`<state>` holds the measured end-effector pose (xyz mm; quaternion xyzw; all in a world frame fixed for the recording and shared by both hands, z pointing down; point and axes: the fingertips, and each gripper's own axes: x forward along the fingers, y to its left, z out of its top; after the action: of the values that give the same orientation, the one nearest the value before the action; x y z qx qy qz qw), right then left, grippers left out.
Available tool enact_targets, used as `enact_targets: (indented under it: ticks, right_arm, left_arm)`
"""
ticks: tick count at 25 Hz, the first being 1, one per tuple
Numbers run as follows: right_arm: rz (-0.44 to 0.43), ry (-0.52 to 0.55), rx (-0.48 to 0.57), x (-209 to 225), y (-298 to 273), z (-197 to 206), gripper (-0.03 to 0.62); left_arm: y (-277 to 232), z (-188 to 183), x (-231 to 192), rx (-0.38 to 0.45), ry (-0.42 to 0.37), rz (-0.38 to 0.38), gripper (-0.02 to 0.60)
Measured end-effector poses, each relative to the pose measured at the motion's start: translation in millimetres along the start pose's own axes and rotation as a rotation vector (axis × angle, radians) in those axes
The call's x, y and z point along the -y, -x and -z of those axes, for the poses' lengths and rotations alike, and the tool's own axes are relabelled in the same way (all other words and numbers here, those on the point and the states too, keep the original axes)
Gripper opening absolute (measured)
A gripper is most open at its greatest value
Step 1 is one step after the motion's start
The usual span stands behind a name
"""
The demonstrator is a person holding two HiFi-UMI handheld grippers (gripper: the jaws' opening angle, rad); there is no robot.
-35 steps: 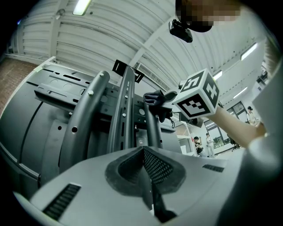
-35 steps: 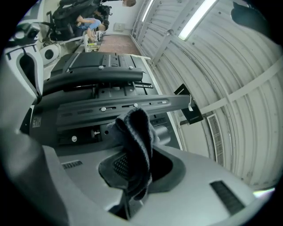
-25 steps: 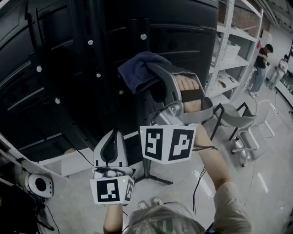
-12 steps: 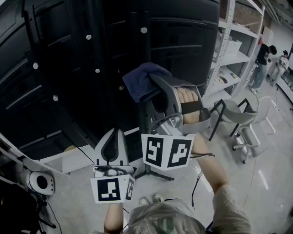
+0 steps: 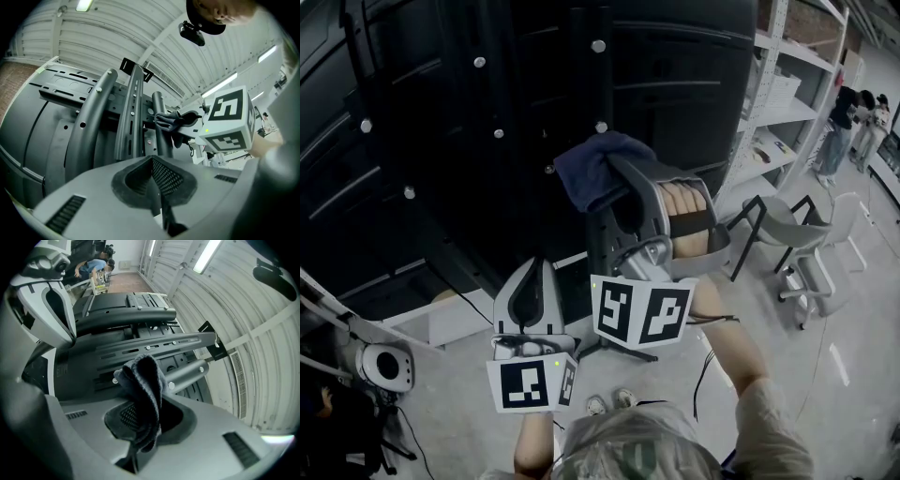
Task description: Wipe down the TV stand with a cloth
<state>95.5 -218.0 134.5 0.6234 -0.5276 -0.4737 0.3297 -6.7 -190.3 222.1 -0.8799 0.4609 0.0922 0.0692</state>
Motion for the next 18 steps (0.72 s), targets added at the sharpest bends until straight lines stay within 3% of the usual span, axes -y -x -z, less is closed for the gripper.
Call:
enact_targets:
  ticks: [18]
  right_arm:
    - [-0.105, -0.007, -0.026, -47.4, 14.9, 15.2, 0.057]
  left_arm:
    - [4.9, 15.0, -0.2, -0.033, 0.016, -0.009, 0.015]
